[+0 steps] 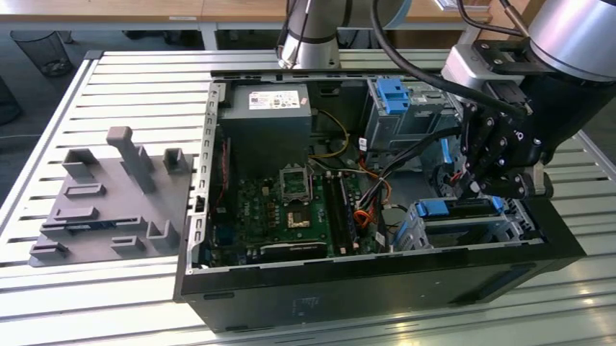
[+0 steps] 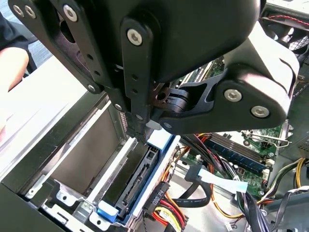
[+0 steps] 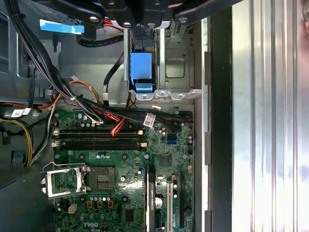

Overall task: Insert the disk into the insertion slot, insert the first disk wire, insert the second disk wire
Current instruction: 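Insert the first disk wire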

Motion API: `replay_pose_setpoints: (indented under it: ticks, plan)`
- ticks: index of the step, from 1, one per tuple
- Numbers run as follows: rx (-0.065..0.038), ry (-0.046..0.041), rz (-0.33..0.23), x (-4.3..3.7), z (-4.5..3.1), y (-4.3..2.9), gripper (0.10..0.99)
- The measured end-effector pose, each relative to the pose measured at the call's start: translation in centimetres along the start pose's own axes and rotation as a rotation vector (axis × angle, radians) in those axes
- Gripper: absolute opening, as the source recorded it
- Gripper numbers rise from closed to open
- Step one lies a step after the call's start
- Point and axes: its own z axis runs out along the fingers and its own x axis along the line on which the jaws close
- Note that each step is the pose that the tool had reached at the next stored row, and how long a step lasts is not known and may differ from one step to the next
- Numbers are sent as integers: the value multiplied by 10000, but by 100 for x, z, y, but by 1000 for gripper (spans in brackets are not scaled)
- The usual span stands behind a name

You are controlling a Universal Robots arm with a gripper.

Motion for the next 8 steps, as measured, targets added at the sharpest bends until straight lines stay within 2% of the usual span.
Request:
replay_pose_setpoints:
  ticks: [8]
  plan:
    - [-1,-10,-6,-45,-1,-57,106]
